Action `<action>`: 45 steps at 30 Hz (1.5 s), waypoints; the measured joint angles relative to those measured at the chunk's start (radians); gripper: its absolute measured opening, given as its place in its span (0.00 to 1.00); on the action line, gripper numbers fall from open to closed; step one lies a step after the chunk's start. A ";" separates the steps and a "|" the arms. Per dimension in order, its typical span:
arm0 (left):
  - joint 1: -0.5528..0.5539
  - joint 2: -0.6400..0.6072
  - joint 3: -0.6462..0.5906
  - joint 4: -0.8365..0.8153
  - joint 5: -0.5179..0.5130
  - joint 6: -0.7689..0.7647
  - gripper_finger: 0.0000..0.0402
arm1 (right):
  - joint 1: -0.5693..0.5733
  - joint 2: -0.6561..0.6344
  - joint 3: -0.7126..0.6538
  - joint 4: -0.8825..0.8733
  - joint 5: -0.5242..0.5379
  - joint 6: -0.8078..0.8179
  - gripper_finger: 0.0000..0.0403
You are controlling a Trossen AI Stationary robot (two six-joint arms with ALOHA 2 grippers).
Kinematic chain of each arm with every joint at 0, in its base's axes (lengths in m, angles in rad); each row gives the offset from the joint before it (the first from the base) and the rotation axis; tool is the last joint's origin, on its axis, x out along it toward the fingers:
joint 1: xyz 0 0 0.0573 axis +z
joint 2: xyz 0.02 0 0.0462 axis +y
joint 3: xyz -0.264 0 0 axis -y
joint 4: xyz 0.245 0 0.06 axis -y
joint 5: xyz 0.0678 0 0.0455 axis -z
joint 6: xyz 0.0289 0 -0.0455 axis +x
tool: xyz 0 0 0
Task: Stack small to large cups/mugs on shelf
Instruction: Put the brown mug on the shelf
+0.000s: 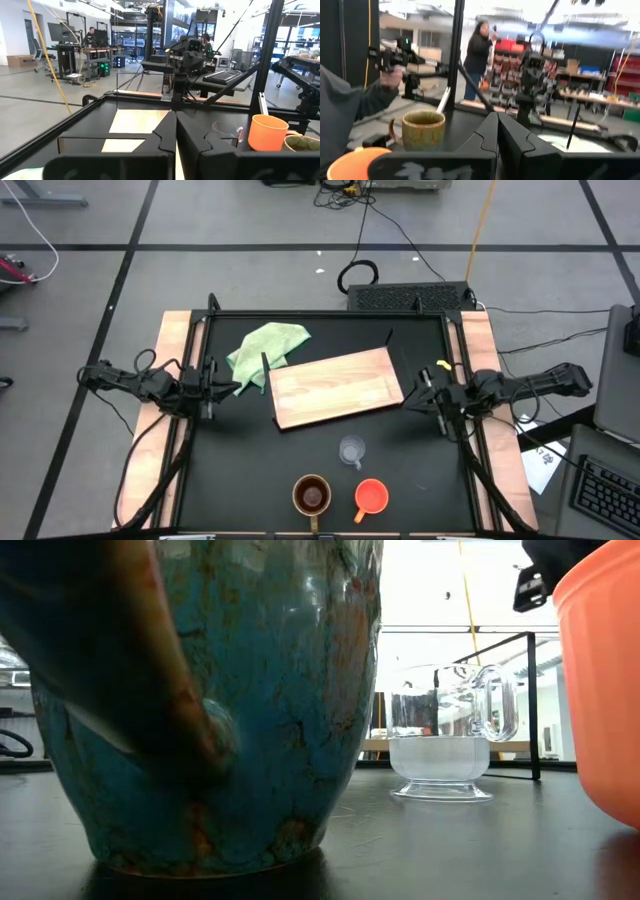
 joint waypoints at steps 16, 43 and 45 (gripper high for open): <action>0.000 0.000 0.000 0.000 0.021 0.001 0.05 | 0.001 0.465 0.335 -0.091 -0.015 0.003 0.06; 0.000 0.000 0.000 0.000 0.022 0.048 0.05 | 0.138 0.883 0.776 -0.339 -0.010 0.030 0.59; 0.000 0.000 0.000 0.000 0.022 0.051 0.05 | 0.152 0.929 0.836 -0.395 -0.010 0.020 0.59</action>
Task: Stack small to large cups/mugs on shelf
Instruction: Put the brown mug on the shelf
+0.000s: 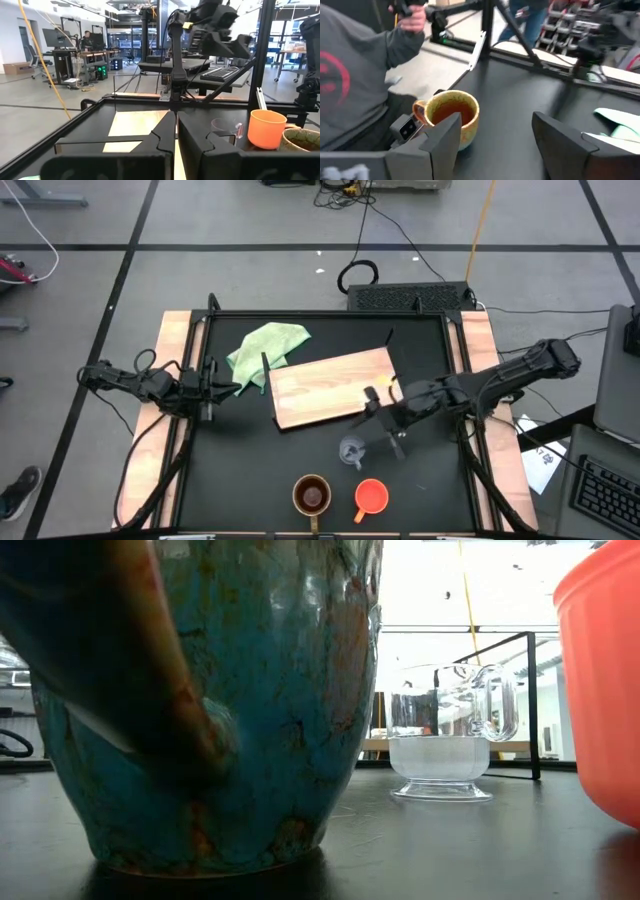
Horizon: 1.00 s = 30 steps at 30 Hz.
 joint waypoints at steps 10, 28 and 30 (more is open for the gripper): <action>0.000 0.000 0.000 0.017 -0.001 0.023 0.05 | 0.025 0.247 0.303 -0.249 0.000 0.004 0.59; 0.000 0.000 0.000 0.019 -0.001 -0.003 0.05 | 0.022 0.517 0.476 -0.324 -0.002 0.160 0.59; 0.000 0.000 0.000 0.019 -0.001 -0.003 0.05 | 0.020 0.538 0.476 -0.322 -0.002 0.168 0.59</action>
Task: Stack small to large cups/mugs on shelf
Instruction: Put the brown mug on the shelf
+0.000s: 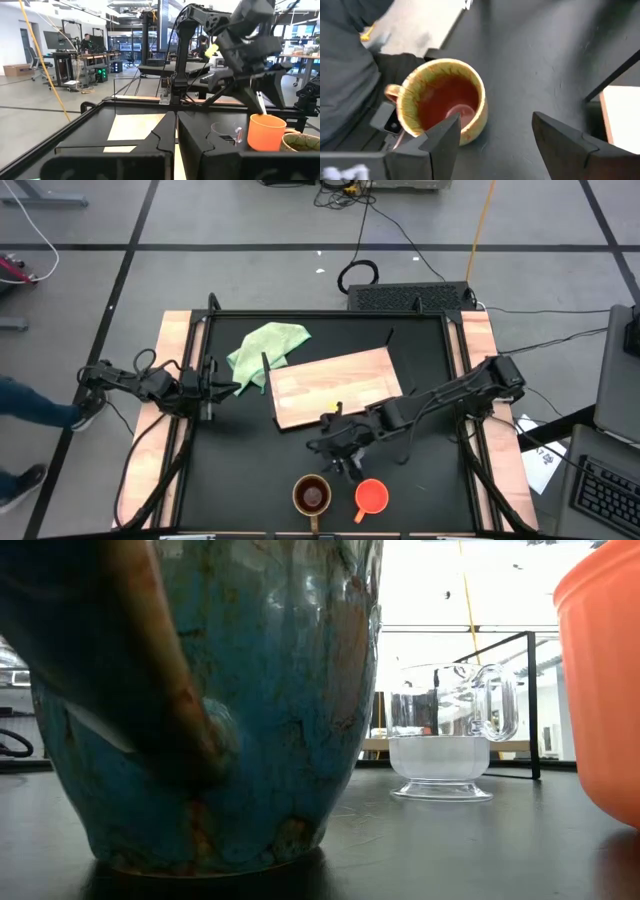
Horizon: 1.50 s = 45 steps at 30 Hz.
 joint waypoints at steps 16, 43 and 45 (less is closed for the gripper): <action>0.000 0.000 0.000 -0.008 0.000 -0.003 0.05 | -0.007 0.050 0.000 0.084 -0.013 0.035 0.59; 0.000 0.000 0.000 -0.036 0.000 -0.004 0.05 | 0.003 0.163 -0.001 0.181 -0.057 0.038 0.59; 0.000 0.000 0.000 -0.037 0.001 -0.004 0.05 | 0.003 0.172 0.000 0.187 -0.057 0.042 0.59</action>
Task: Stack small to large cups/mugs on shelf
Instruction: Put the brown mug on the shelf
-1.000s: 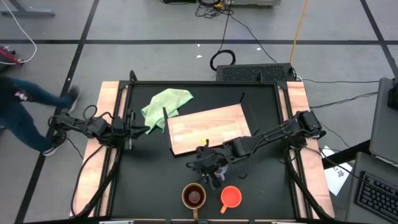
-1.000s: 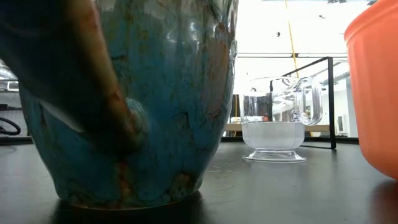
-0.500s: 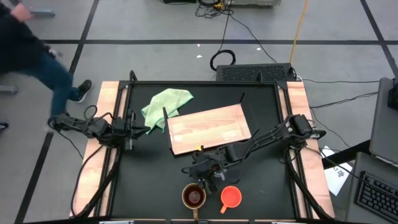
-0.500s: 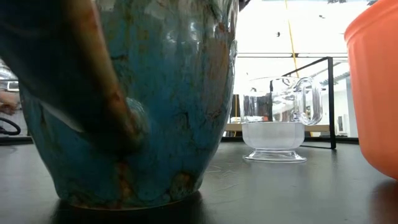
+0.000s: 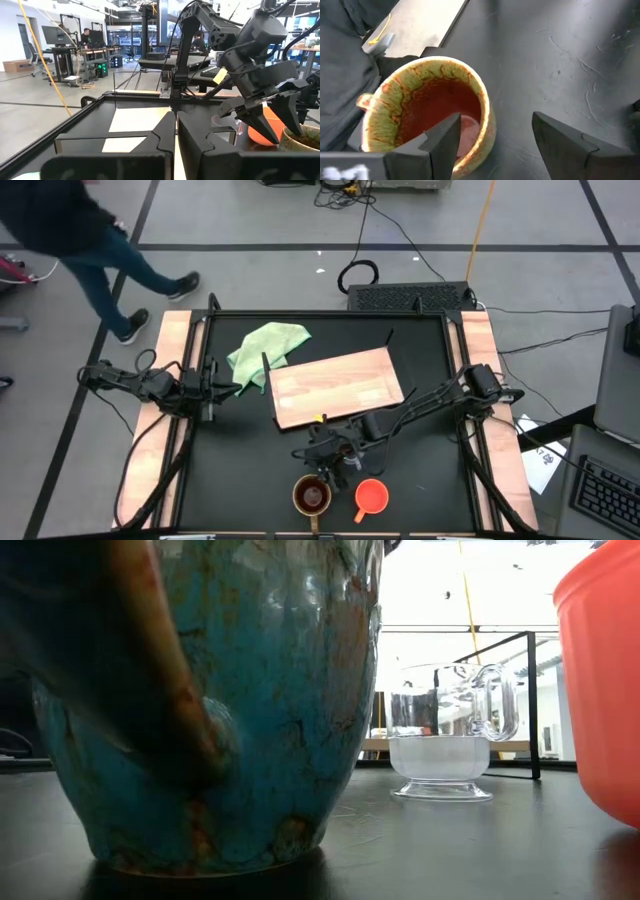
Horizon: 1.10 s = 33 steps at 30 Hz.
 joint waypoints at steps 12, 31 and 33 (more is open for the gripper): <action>0.000 0.000 0.000 0.000 0.000 0.001 0.05 | 0.012 0.013 0.000 -0.001 0.002 -0.004 0.59; 0.000 0.000 0.000 -0.029 0.000 0.002 0.05 | 0.021 0.037 0.000 0.024 0.004 -0.049 0.53; 0.000 0.000 0.000 -0.032 0.000 0.002 0.05 | 0.021 0.037 0.000 0.024 0.004 -0.068 0.52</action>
